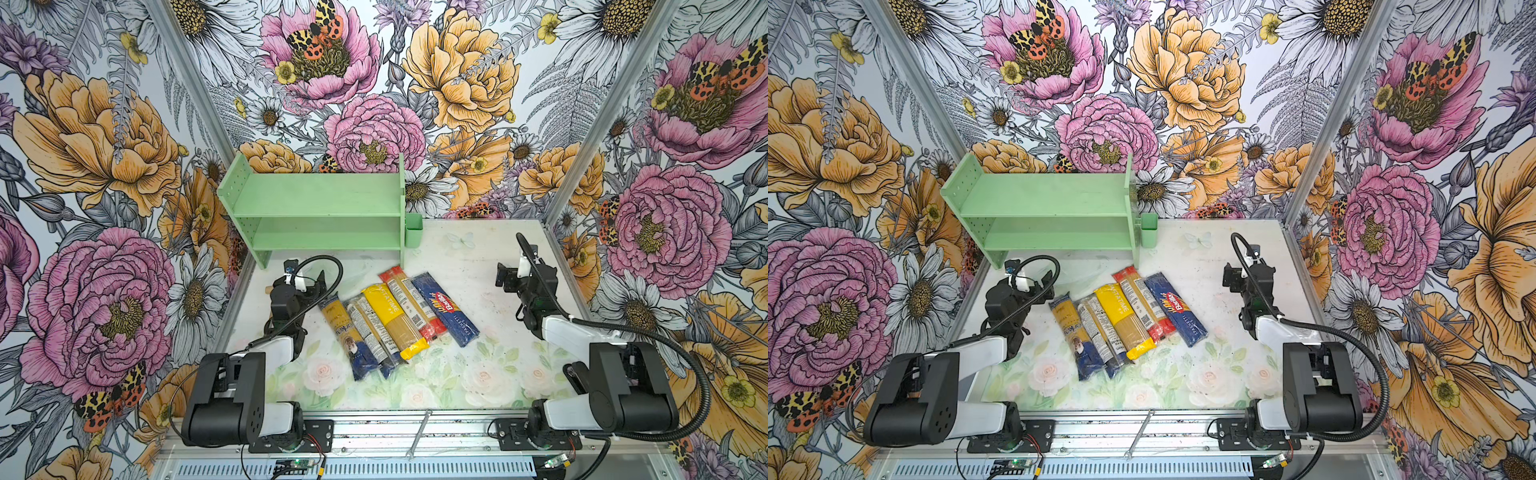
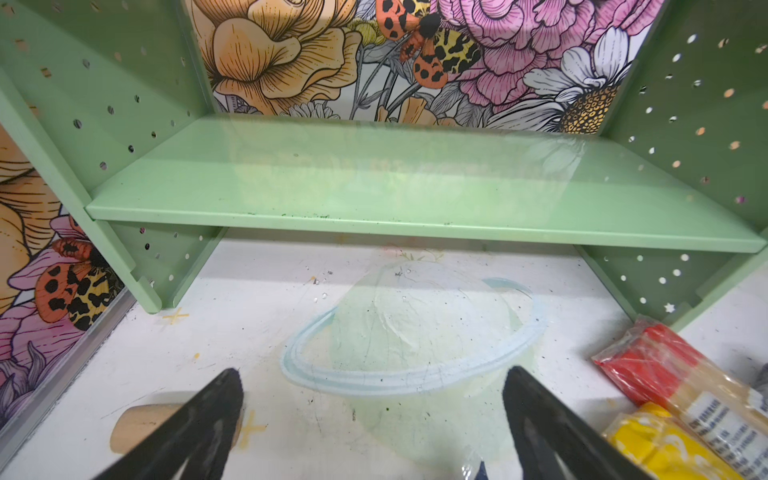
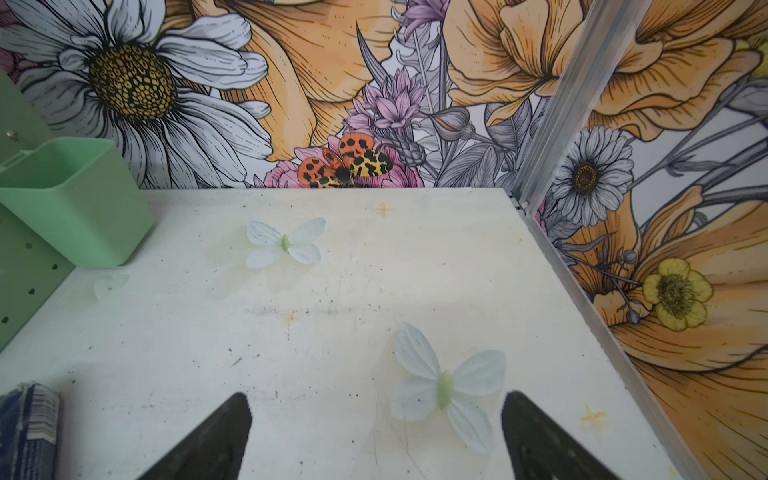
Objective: Place and organize the pasta boxes and bags onto the shelf
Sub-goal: 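Move the left gripper over the blue-and-clear spaghetti bag while the right gripper approaches the packages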
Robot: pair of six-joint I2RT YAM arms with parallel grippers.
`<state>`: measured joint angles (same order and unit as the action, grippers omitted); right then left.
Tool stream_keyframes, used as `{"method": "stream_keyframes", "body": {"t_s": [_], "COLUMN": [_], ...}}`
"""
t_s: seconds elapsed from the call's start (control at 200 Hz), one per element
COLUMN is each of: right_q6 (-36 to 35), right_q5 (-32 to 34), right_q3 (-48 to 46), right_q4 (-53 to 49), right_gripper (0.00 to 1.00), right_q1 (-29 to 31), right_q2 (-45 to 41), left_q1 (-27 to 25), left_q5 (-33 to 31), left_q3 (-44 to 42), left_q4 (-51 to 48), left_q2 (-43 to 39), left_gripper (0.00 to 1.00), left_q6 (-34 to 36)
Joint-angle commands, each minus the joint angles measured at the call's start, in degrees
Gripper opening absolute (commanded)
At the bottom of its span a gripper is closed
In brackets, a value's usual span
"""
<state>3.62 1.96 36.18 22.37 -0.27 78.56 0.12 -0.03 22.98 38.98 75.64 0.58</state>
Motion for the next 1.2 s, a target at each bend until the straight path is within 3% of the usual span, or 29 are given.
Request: {"method": "stream_keyframes", "body": {"t_s": [0.0, 0.22, 0.485, 0.771, 0.961, 1.196], "right_q6": [1.2, 1.0, 2.3, 3.3, 1.8, -0.2], "right_q5": [-4.6, -9.8, -10.8, -10.2, -8.7, -8.5], "right_q3": [4.2, 8.4, 8.6, 8.8, 10.2, 11.7], "right_q4": [-13.4, -23.3, -25.2, -25.4, -25.5, -24.8], "right_gripper": [0.95, 0.96, 0.98, 1.00, 1.00, 0.99], "right_q1": [1.3, 7.2, 16.3, 24.9, 28.4, 32.7], "right_q2": [-2.8, -7.1, -10.3, -10.3, -7.7, -4.4], "left_q1": [-0.4, -1.1, -5.0, -14.0, -22.5, -23.2], "left_q5": [1.2, 2.2, 0.9, -5.2, -13.0, -13.4], "left_q3": [3.3, 10.1, 15.8, 14.7, 14.1, 10.9], "left_q4": [-8.1, -24.6, -41.4, -49.5, -57.9, -62.5], "left_q2": [-3.0, -6.8, -7.1, -7.8, -11.9, -17.9], "left_gripper": [0.99, 0.99, 0.99, 0.99, 0.99, 0.99], "left_q6": [0.6, -6.3, -16.9, -26.8, -36.4, -44.0]}}
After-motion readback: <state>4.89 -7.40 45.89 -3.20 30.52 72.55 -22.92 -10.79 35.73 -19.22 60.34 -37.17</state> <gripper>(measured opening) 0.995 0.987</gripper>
